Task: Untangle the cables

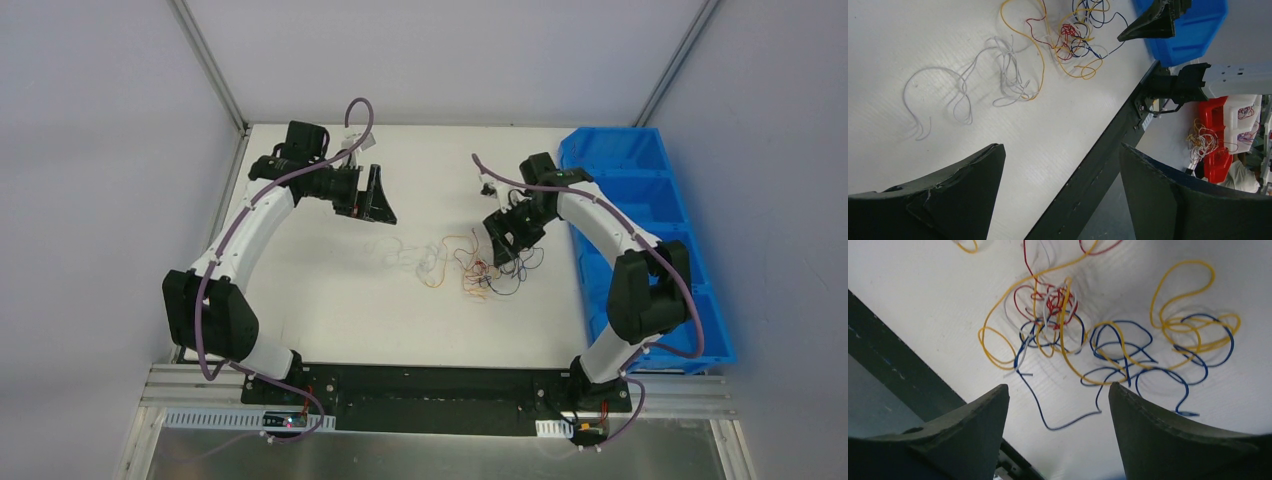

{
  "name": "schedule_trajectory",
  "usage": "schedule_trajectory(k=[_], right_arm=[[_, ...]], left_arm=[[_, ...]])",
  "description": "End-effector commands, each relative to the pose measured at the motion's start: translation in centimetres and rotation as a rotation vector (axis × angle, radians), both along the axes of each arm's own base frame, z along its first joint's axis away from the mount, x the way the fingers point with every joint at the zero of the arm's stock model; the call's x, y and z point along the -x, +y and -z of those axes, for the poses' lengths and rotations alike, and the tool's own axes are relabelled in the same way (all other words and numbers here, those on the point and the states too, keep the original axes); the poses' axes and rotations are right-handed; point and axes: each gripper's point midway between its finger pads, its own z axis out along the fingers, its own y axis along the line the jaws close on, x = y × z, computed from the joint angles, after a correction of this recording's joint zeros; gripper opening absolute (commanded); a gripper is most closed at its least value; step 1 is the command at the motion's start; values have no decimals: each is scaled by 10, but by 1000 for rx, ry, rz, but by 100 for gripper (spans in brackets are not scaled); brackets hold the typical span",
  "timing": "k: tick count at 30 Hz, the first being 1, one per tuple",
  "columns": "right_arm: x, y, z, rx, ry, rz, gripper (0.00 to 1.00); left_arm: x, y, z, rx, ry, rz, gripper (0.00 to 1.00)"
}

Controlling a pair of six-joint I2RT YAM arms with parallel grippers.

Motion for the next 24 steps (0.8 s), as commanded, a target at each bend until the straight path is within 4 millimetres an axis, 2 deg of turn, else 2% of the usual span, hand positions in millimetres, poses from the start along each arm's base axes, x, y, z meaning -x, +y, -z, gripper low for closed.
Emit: schedule_trajectory(k=[1, 4, 8, 11, 13, 16, 17, 19, 20, 22, 24], right_arm=[[-23, 27, -3, -17, -93, -28, 75], [-27, 38, 1, 5, -93, -51, 73], [-32, 31, 22, 92, -87, -93, 69], [-26, 25, 30, 120, -48, -124, 49], [-21, 29, 25, 93, -27, -135, 27], [-17, 37, 12, 45, -18, -119, 2], [-16, 39, 7, 33, -11, -106, 0], [-14, 42, -1, 14, -6, -89, 0], [-14, 43, -5, 5, -8, -77, 4], [-14, 44, -14, -6, -14, -56, 33], [-14, 46, -23, -21, -28, -42, 48]], left_arm=[[9, -2, 1, 10, 11, 4, 84], [12, 0, 2, 0, 2, 0, 83], [13, 3, 2, -14, -16, -3, 82], [15, 3, 2, -12, -22, 6, 82], [16, 1, 9, -22, -23, 27, 81], [15, -6, 36, -103, -40, 87, 75], [13, -10, 46, -134, -36, 103, 71], [9, -17, 66, -175, -4, 121, 69], [6, -19, 77, -187, 20, 120, 68], [0, -24, 95, -193, 62, 114, 70], [-5, -30, 109, -191, 75, 128, 71]])
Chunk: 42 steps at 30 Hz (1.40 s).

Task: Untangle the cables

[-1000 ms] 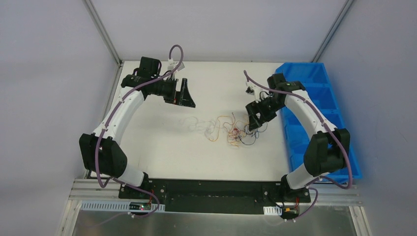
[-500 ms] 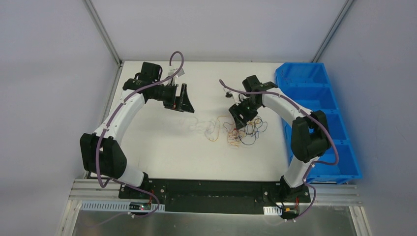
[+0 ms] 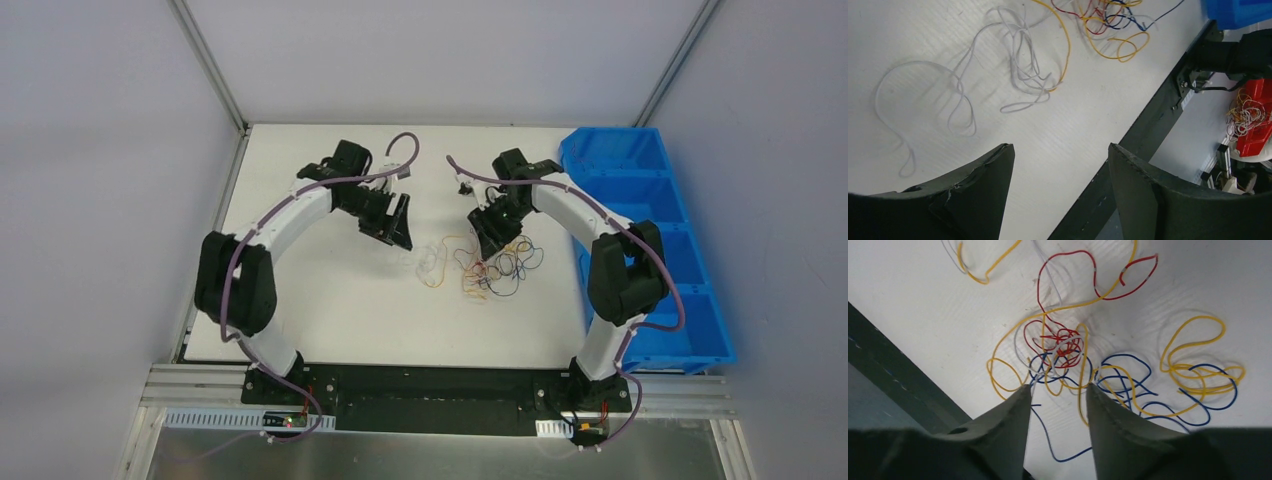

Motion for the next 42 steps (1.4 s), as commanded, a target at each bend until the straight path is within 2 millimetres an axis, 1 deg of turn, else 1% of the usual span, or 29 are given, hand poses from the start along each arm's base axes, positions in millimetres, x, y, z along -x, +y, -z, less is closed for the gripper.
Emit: schedule_trajectory(k=[1, 2, 5, 9, 11, 13, 14, 15, 17, 19, 21, 23, 25, 26, 27, 28, 29, 30, 31, 32, 35, 37, 39, 42], right_arm=[[2, 9, -48, -86, -53, 38, 53], [3, 10, -54, -100, -59, 42, 55], [3, 15, -68, -140, -70, 56, 56], [1, 22, -82, -188, -90, 81, 57], [-1, 25, -87, -209, -109, 95, 59], [-4, 26, -89, -227, -129, 107, 60], [-6, 27, -90, -236, -139, 113, 60], [-8, 29, -91, -246, -147, 122, 60], [-12, 32, -93, -266, -164, 135, 61], [-16, 36, -96, -288, -179, 151, 62], [-19, 38, -97, -302, -185, 164, 62], [-20, 39, -98, -306, -185, 173, 63], [-20, 38, -98, -303, -185, 183, 64], [-19, 37, -98, -303, -185, 189, 64], [-17, 37, -99, -304, -183, 192, 63], [-16, 37, -100, -308, -183, 192, 63], [-14, 37, -101, -312, -187, 194, 64], [-13, 36, -103, -318, -193, 196, 63], [-13, 37, -105, -328, -207, 197, 64], [-13, 37, -108, -340, -225, 197, 64], [-11, 42, -119, -402, -297, 193, 75], [-6, 54, -130, -474, -351, 166, 82], [1, 69, -140, -545, -411, 117, 88], [13, 94, -151, -632, -508, 32, 92]], left_arm=[[-15, -7, 38, -39, 8, 24, 72], [-15, -11, 45, -37, 15, 40, 72], [-17, -22, 63, -37, 24, 63, 71], [-21, -29, 87, -30, 82, 50, 63], [-16, -35, 90, 0, 145, 33, 56], [-8, -40, 84, 51, 171, 51, 48], [-2, -43, 78, 81, 177, 68, 46], [4, -45, 74, 101, 179, 83, 48], [14, -46, 68, 123, 182, 103, 58], [26, -46, 65, 146, 194, 125, 62], [36, -46, 67, 147, 207, 136, 67], [39, -48, 73, 130, 185, 141, 73], [32, -52, 79, 128, 146, 134, 74], [28, -55, 80, 131, 139, 128, 70], [25, -58, 81, 137, 143, 124, 59], [22, -60, 78, 146, 143, 125, 52], [20, -62, 74, 156, 137, 127, 33], [20, -63, 66, 168, 121, 130, 19], [20, -62, 56, 181, 94, 136, 8], [21, -61, 43, 192, 60, 139, 0], [32, -59, -9, 257, -52, 153, 0], [40, -55, -42, 292, -126, 147, 0], [49, -51, -66, 319, -179, 150, 0], [60, -48, -96, 351, -220, 170, 0]])
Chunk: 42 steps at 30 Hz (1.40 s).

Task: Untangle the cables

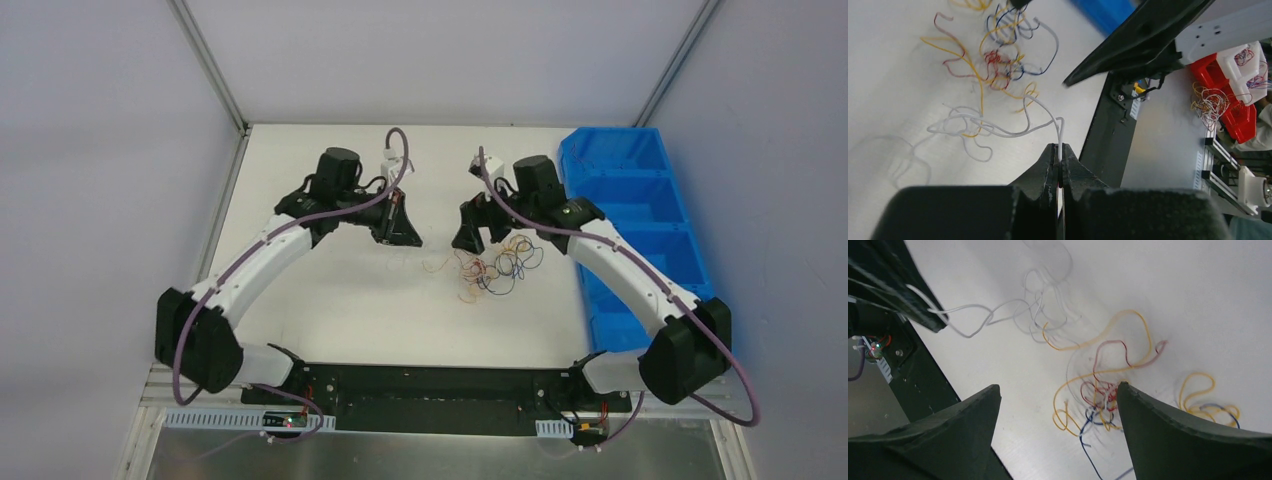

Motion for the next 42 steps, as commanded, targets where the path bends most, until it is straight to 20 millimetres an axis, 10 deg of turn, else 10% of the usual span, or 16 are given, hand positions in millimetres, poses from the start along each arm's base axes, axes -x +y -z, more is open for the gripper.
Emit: schedule_trajectory(k=[1, 7, 14, 26, 42], right_arm=[[8, 50, -47, -193, -259, -118, 94], [-3, 93, -62, -253, -462, -124, 95], [-15, 100, 2, -155, -386, -127, 22], [18, 71, 95, -10, -221, -164, 22], [80, 36, 145, 82, -6, -236, 0]], left_arm=[[20, 1, -53, 82, -60, 44, 0], [28, 0, -113, 159, -135, 76, 0], [27, 17, -207, 251, -302, 35, 0], [-5, 82, -356, 364, -664, -212, 0], [-22, 162, -514, 577, -1099, -736, 0]])
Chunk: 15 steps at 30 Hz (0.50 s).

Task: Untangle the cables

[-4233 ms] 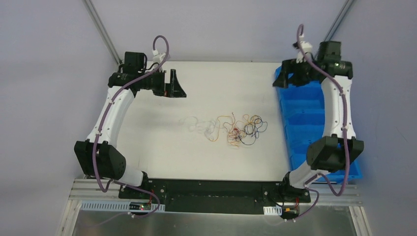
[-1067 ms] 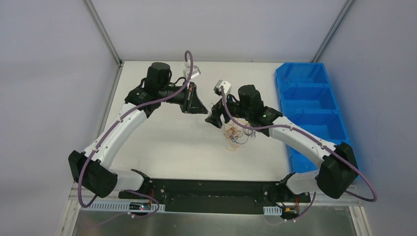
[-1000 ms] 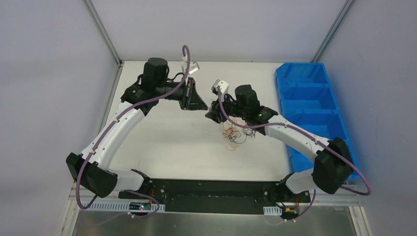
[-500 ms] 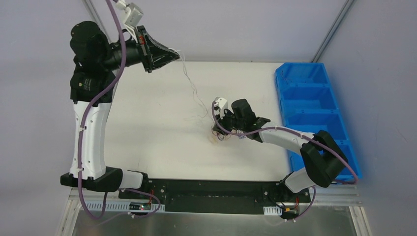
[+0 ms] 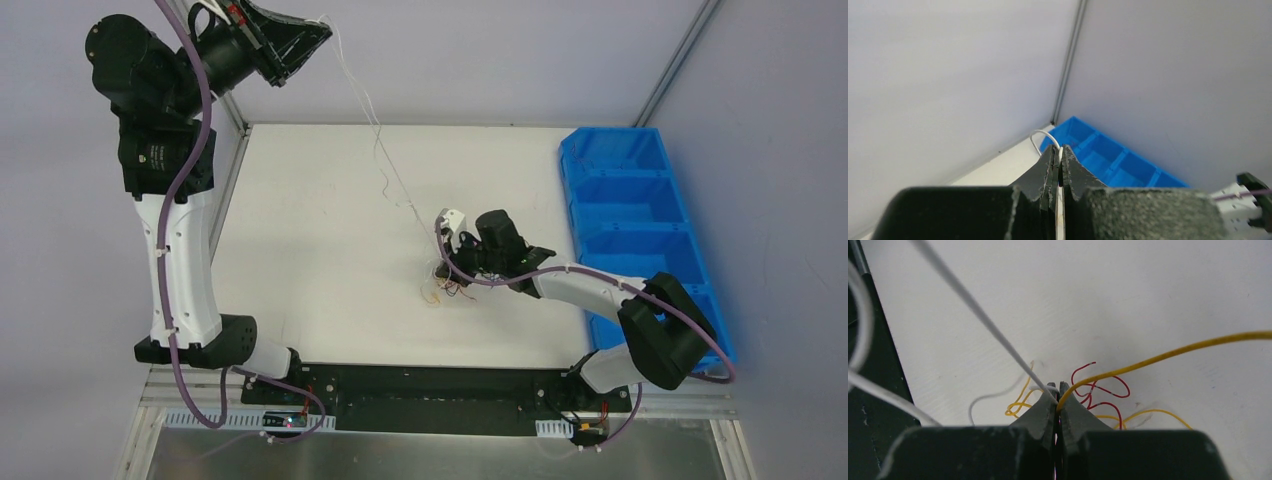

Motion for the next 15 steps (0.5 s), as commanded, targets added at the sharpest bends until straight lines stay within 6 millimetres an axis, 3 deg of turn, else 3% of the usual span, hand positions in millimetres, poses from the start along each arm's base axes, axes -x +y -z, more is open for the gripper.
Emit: schedule_trajectory(k=[1, 7, 12, 15], right_arm=[[43, -27, 38, 107, 152, -33, 0], [50, -27, 41, 106, 195, -27, 4], [54, -27, 42, 104, 235, -11, 0], [58, -26, 39, 88, 272, 2, 0]], left_arm=[[20, 50, -94, 162, -321, -301, 0], [6, 116, -128, 243, -434, -695, 0], [14, 164, -148, 289, -525, -970, 0], [22, 179, -159, 278, -606, -1073, 0]])
